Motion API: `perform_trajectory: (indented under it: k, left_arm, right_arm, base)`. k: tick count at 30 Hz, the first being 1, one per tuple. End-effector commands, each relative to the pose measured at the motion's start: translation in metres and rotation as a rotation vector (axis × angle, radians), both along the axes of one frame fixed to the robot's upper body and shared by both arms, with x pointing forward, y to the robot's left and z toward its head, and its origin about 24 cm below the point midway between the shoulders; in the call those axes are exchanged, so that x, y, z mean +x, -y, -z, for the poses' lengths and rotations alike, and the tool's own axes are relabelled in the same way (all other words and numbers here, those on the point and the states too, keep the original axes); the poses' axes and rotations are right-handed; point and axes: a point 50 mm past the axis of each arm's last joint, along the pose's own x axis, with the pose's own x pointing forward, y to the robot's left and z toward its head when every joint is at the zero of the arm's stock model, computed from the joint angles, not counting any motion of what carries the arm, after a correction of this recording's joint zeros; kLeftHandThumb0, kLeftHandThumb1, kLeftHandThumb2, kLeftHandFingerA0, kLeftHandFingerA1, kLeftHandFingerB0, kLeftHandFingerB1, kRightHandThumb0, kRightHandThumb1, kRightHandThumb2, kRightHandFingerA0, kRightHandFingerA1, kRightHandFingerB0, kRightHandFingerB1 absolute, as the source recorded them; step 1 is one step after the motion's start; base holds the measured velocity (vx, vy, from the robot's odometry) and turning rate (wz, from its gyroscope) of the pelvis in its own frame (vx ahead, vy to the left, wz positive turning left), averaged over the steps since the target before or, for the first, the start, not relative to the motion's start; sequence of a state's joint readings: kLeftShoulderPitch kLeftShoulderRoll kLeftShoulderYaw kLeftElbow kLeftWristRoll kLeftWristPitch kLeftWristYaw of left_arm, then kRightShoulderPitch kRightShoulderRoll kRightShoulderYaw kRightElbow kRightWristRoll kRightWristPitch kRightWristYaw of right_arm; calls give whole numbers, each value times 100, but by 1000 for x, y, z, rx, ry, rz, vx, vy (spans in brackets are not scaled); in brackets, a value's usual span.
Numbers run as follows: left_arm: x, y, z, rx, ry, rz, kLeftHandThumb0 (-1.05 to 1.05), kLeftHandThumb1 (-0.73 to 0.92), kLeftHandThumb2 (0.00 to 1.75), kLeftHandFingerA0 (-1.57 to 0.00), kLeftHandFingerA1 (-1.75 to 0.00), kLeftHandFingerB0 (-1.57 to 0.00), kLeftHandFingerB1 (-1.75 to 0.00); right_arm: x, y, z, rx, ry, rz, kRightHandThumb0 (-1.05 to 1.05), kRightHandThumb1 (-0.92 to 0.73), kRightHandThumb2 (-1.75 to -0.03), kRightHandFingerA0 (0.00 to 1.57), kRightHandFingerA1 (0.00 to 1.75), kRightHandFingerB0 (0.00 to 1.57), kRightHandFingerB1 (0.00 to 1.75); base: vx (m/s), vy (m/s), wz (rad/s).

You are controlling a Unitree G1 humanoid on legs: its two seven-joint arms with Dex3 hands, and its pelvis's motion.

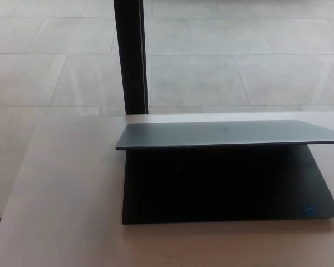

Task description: The robot uses its right hand to push down on the lid of a laptop kept in the middle of the desk to close it

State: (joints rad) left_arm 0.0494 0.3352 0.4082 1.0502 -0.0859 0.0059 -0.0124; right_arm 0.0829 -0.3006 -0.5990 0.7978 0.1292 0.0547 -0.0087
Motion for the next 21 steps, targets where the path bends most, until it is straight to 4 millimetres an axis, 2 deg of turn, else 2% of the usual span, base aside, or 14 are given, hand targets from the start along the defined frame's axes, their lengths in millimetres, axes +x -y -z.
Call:
perform_trajectory:
  k: [1,2,5,6,7,9,10,12,13,14,16,18,19,21]
  left_arm:
    - [-8,-52,-33,-105,385,-607,-86,92,75,-49,-60,-42,-45]
    - [-9,-52,-33,-103,382,-606,-86,92,75,-50,-59,-43,-45]
    - [-10,-52,-31,-114,388,-622,-91,79,92,-50,-65,-40,-51]
    - [-11,-51,-31,-113,385,-625,-86,92,76,-51,-61,-44,-46]
    - [-11,-51,-30,-114,387,-629,-85,92,76,-51,-62,-44,-46]
    - [-11,-51,-30,-116,388,-633,-90,79,92,-51,-65,-41,-51]
    - [-11,-51,-30,-118,391,-639,-85,92,76,-52,-63,-44,-48]
    - [-11,-51,-30,-119,393,-642,-85,92,76,-52,-63,-44,-48]
    - [-11,-51,-30,-123,397,-636,-86,92,76,-51,-62,-43,-46]
    - [-13,-51,-29,-122,391,-646,-84,92,76,-52,-63,-42,-47]
    - [-14,-51,-28,-122,389,-653,-84,92,76,-52,-63,-42,-47]
    - [-14,-51,-29,-131,407,-657,-84,92,76,-51,-64,-43,-47]
    - [-14,-51,-29,-131,408,-658,-84,92,76,-51,-64,-43,-47]
    - [-14,-51,-29,-124,401,-667,-84,92,75,-52,-64,-46,-48]
  right_arm:
    - [-26,73,-66,124,669,823,-83,-92,-75,80,167,34,112]
    - [-26,74,-69,116,688,820,-82,-92,-74,74,158,33,115]
    - [-10,82,-93,34,731,807,-87,-90,-71,91,154,41,114]
    - [-2,83,-101,9,747,756,-87,-90,-70,79,153,37,109]
    - [2,84,-105,5,760,743,-86,-89,-70,74,152,37,113]
    - [21,86,-126,-23,778,661,-89,-90,-68,83,139,40,109]
    - [31,87,-134,-38,793,580,-88,-90,-69,77,136,35,97]
    - [31,87,-134,-35,795,583,-88,-90,-69,77,136,35,97]
    - [39,87,-142,-56,805,529,-89,-70,-109,84,119,39,81]
    - [58,81,-166,-146,822,369,-90,-92,-68,77,99,38,78]
    - [65,77,-176,-181,827,303,-90,-92,-68,77,99,38,78]
    - [100,43,-227,-355,915,2,-90,-91,-68,71,88,48,71]
    - [100,43,-227,-354,914,2,-90,-91,-68,71,88,48,71]
    - [121,15,-261,-459,948,-185,-93,-89,-67,54,89,46,58]
  base:
    - [0,0,0]
    - [0,0,0]
    - [0,0,0]
    - [0,0,0]
    - [0,0,0]
    - [0,0,0]
    - [0,0,0]
    - [0,0,0]
    - [0,0,0]
    - [0,0,0]
    - [0,0,0]
    - [0,0,0]
    - [0,0,0]
    - [0,0,0]
